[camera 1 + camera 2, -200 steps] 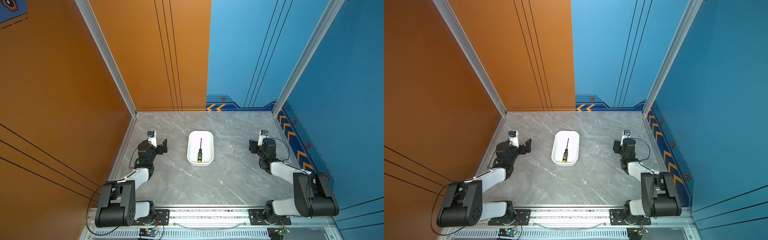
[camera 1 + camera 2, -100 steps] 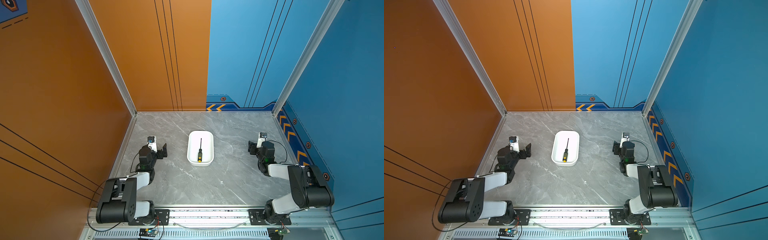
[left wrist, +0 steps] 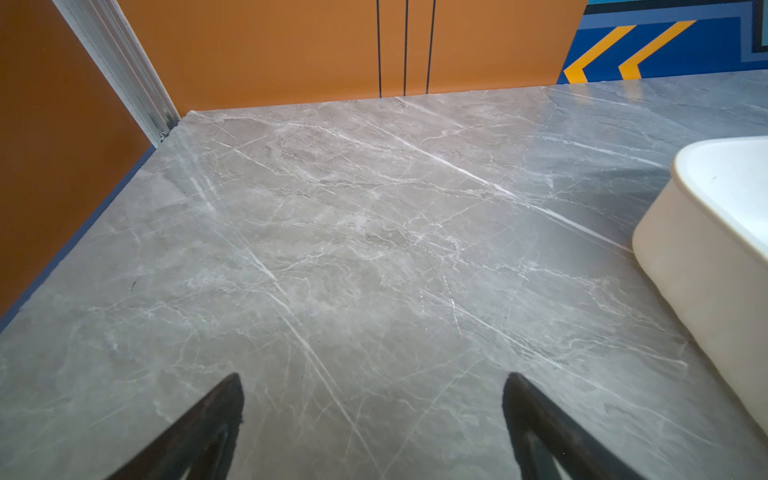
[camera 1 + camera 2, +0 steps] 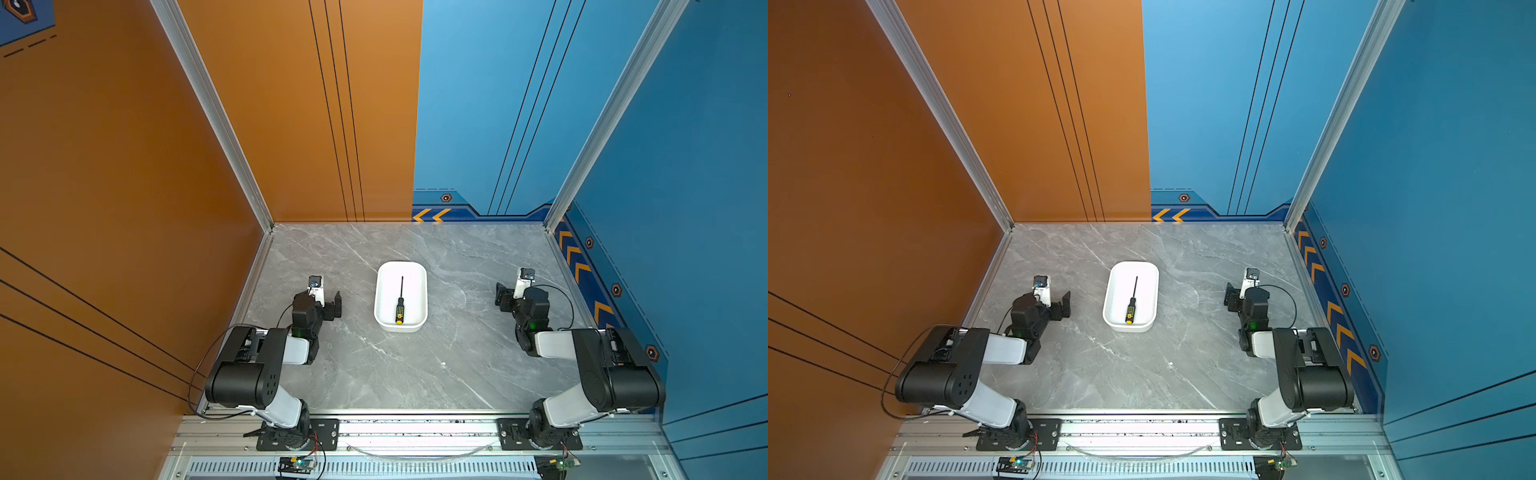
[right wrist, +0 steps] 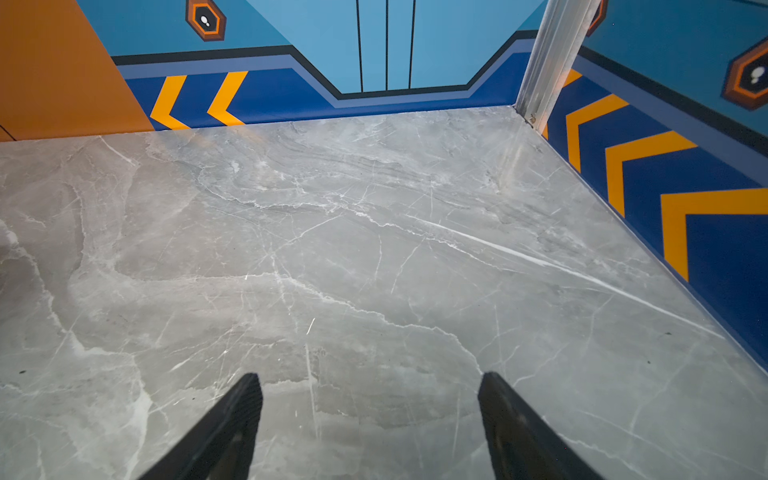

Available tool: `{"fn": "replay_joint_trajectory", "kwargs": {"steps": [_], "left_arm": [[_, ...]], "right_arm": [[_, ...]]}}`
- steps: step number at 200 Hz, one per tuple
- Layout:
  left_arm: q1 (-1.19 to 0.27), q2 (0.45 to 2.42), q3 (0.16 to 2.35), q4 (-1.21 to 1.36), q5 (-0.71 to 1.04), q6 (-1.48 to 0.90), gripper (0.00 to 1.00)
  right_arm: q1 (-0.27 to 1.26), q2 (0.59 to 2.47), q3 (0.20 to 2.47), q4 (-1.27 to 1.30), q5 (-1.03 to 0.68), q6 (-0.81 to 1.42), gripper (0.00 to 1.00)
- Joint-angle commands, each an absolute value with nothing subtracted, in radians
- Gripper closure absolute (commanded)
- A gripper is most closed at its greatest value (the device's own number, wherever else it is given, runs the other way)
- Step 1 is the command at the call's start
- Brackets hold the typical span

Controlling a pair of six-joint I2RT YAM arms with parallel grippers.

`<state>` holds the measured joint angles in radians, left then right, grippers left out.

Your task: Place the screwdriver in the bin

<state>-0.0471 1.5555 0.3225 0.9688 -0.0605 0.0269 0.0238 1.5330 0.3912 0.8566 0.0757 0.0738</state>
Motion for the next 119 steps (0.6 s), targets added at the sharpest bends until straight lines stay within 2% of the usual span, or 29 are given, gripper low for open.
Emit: {"fn": "replay_joint_trajectory", "kwargs": {"steps": [1,119], "left_arm": [[-0.046,1.565,0.367,0.95,-0.163,0.023,0.02],[-0.024,1.562,0.379,0.922,-0.15,0.001,0.02]], "right_arm": [[0.018,1.545,0.383,0.891,0.091,0.064,0.0],[0.017,1.546,0.378,0.899,0.089,0.063,0.0]]}}
